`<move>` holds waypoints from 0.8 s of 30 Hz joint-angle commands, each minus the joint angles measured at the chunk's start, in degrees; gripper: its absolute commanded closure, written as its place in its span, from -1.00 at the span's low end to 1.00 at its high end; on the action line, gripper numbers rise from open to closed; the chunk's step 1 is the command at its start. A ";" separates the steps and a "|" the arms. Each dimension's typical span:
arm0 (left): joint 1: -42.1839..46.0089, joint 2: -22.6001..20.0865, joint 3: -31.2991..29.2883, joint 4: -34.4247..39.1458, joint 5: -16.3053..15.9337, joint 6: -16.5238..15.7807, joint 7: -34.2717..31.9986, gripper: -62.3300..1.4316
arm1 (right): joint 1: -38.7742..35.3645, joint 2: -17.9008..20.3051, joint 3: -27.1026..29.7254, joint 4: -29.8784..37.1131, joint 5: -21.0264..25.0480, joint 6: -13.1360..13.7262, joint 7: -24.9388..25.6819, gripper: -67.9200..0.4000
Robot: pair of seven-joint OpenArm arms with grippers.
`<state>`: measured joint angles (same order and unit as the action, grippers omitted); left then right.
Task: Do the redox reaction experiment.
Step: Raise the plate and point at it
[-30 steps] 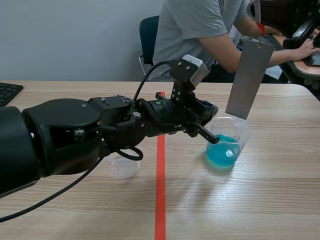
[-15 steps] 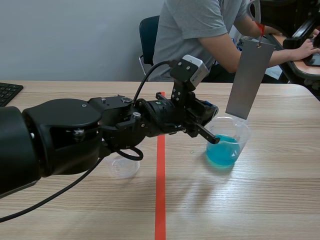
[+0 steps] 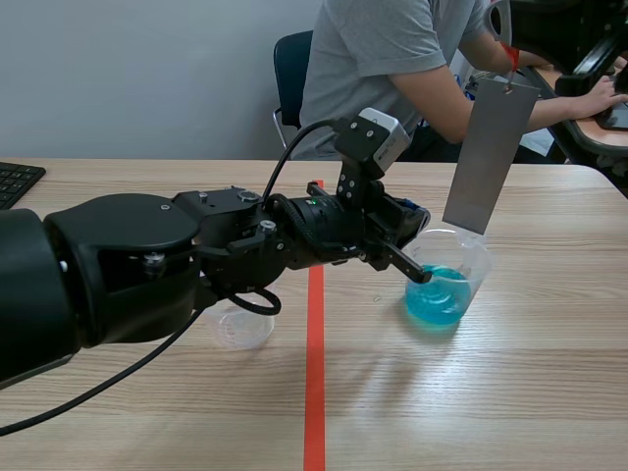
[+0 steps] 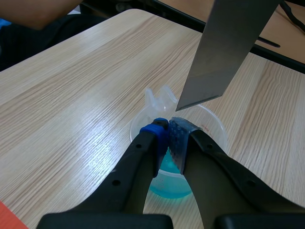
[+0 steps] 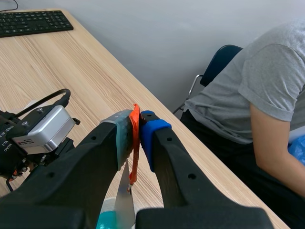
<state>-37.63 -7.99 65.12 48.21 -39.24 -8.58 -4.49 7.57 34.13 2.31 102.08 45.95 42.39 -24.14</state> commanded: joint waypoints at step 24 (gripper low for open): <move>47.28 -44.46 -37.90 36.87 -0.20 0.20 -7.26 0.84 | 0.70 0.90 0.92 1.01 0.83 0.33 0.87 0.94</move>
<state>8.49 -52.69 27.31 85.06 -39.11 -8.49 -10.44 7.57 34.13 2.31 102.08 45.95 42.39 -24.14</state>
